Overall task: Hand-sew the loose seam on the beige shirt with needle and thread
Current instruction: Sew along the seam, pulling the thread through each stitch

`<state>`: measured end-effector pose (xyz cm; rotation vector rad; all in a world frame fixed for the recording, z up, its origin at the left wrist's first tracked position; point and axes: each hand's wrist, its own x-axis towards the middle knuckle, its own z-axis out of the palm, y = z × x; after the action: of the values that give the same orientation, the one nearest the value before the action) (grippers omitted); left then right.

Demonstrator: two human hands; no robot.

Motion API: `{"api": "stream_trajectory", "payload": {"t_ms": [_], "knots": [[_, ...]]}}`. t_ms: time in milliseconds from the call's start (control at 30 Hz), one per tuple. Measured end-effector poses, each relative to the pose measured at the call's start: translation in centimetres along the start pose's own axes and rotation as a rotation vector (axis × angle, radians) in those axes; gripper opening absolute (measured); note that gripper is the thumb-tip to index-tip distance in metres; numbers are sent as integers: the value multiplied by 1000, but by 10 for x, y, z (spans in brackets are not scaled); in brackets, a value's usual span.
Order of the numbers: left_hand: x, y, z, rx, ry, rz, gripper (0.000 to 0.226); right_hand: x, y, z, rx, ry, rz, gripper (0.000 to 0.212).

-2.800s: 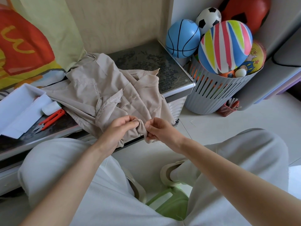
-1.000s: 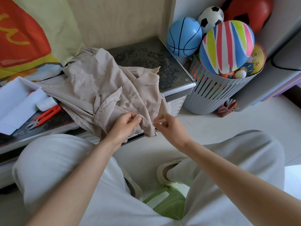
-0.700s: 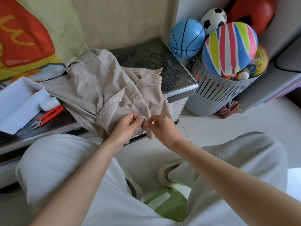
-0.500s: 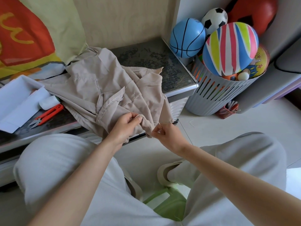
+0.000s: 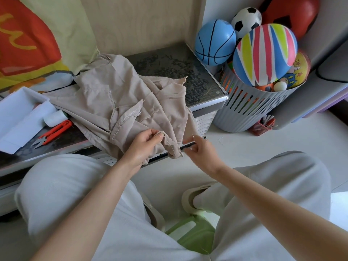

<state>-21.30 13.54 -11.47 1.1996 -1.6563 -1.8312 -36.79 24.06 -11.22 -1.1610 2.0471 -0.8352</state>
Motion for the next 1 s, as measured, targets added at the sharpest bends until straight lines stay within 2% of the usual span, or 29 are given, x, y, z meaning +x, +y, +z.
{"api": "stream_trajectory", "payload": {"t_ms": [100,200,333,467,533,633,867,1000], "knots": [[1,-1,0,11,1,-7,14,1,-24,1,97,19,-105,5],[1,-3,0,12,-5,-17,17,6,-37,8,136,-20,-111,6],[-1,0,1,21,-13,-8,13,11,-37,17,28,-22,-78,15],[-1,-1,-2,23,4,16,19,3,-27,19,-65,-66,-97,25],[0,-1,-2,6,13,15,12,-3,-20,19,-145,-125,-98,23],[0,0,-1,7,13,17,11,-11,-7,19,-233,-213,-88,10],[-2,3,0,8,8,11,11,-21,12,23,-368,-367,-40,11],[-4,6,1,15,7,19,10,-20,12,21,-336,-331,-58,7]]}}
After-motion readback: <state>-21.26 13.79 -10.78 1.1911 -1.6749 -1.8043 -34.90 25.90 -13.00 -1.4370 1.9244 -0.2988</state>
